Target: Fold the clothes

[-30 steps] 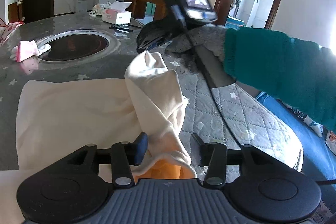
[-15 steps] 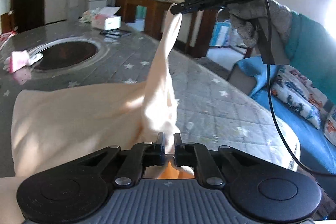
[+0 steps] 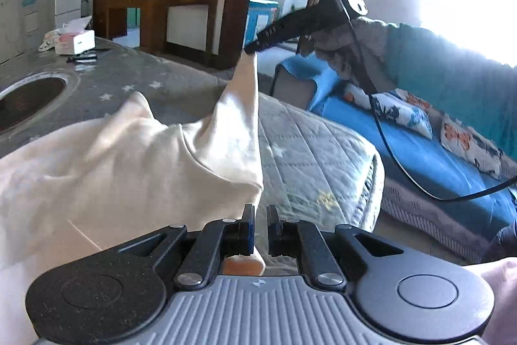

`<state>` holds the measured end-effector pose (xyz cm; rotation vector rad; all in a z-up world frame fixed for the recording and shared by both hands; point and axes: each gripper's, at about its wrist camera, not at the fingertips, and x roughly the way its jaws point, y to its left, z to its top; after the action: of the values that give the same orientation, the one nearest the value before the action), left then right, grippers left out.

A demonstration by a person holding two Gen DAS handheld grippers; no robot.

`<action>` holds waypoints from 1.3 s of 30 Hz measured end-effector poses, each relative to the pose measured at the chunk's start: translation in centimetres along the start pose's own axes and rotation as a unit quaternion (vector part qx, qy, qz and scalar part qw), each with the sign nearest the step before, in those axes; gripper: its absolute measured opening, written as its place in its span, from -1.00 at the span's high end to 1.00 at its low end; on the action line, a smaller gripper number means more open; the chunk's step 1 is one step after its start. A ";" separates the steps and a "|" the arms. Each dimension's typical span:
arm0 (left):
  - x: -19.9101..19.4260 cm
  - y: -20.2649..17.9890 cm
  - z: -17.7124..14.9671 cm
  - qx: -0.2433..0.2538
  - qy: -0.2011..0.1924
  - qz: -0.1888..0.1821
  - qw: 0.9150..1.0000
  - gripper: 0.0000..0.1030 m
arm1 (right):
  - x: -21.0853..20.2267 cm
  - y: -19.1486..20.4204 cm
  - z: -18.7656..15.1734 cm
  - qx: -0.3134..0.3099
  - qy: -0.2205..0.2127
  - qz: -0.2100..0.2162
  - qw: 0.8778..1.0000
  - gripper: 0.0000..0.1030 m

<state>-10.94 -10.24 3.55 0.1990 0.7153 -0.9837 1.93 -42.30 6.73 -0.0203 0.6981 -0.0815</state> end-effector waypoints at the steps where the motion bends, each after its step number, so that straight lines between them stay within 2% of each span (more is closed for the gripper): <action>1: 0.0 0.0 0.0 -0.002 0.001 0.000 1.000 0.84 | 0.2 -0.1 -0.7 0.000 0.007 -0.006 1.000 0.60; 4: -0.2 0.3 0.5 -0.011 -0.008 0.006 1.000 0.80 | 0.1 -0.3 -2.1 -0.001 0.016 -0.014 1.000 0.32; 9: -0.6 2.0 1.5 -0.043 -0.025 0.030 0.998 0.70 | -0.9 1.5 -2.7 -0.014 -0.003 0.014 1.000 -0.07; 12: 0.0 2.8 1.4 -0.061 -0.016 0.035 0.997 0.70 | -1.3 2.4 -3.0 -0.016 -0.006 0.039 0.999 -0.12; 17: 1.1 2.9 0.5 -0.073 0.009 0.031 0.997 0.70 | -1.1 5.4 -3.9 -0.040 0.008 0.095 0.995 -0.40; 19: 1.3 2.8 0.1 -0.077 0.017 0.031 0.996 0.70 | -0.9 6.5 -4.3 -0.045 0.016 0.112 0.993 -0.42; 21: 0.7 2.8 0.1 -0.084 0.007 0.035 0.996 0.56 | -0.6 7.5 -4.7 -0.047 0.021 0.127 0.991 -0.49; 23: 0.0 2.9 0.1 -0.089 -0.006 0.043 0.995 0.26 | -0.3 8.5 -5.2 -0.048 0.020 0.137 0.989 -0.63; 24: -0.5 3.0 0.2 -0.091 -0.015 0.052 0.994 0.23 | -0.2 9.0 -5.5 -0.049 0.020 0.141 0.989 -0.63; 28: -1.8 3.9 0.2 -0.111 -0.030 0.076 0.991 0.03 | -0.1 10.3 -6.5 -0.061 0.015 0.143 0.988 -0.77; 34: -2.7 5.3 -0.8 -0.136 -0.026 0.096 0.986 -0.01 | 0.1 9.9 -7.8 -0.063 0.019 0.133 0.989 -1.00; 39: -3.1 5.7 -1.5 -0.142 -0.024 0.105 0.984 -0.04 | -0.2 9.3 -8.8 -0.059 -0.001 0.133 0.989 -1.00</action>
<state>-8.10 -4.18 3.48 0.0004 0.7646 -0.6747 -3.28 -32.93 -0.34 -0.0410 0.6983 0.2166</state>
